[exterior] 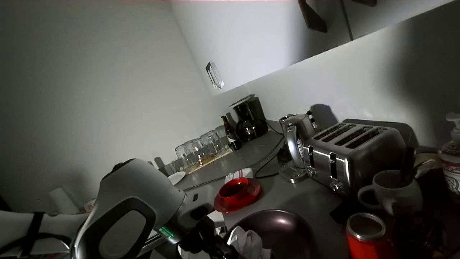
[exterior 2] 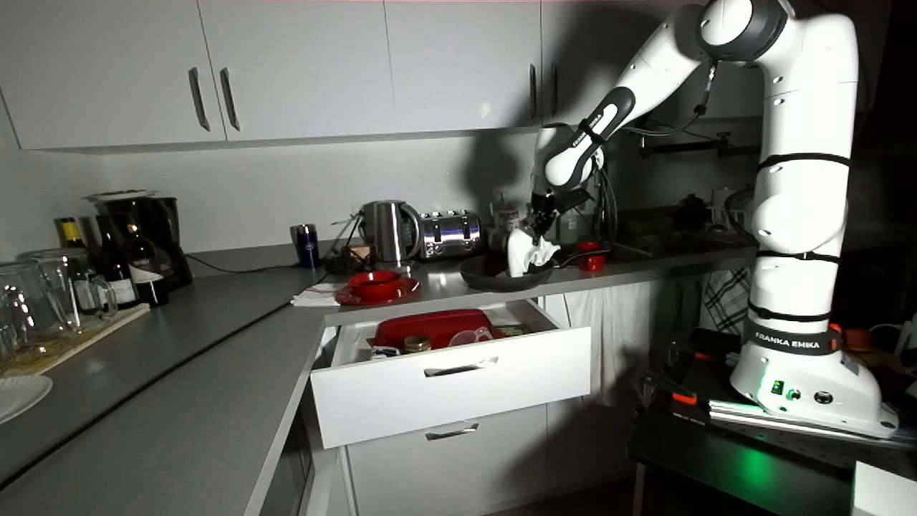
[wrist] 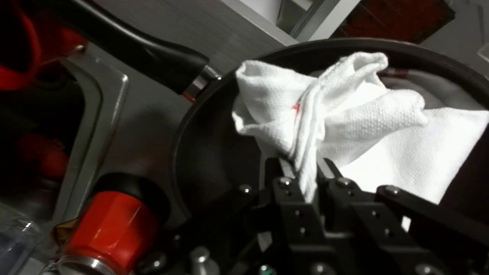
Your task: Use the cloth to wipe the plate
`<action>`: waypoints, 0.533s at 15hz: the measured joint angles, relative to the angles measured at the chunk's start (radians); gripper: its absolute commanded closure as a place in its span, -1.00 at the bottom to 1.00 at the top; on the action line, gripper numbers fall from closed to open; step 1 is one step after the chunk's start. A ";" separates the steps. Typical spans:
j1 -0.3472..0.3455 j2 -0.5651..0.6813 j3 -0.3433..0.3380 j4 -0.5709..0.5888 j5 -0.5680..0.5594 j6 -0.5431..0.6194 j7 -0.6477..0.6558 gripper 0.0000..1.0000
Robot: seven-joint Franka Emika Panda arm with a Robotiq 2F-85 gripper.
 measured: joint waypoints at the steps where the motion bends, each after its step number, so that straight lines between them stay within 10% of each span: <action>1: 0.000 0.003 0.008 0.003 0.058 0.000 -0.035 0.84; 8: -0.005 0.055 0.020 0.066 0.320 -0.103 -0.160 0.84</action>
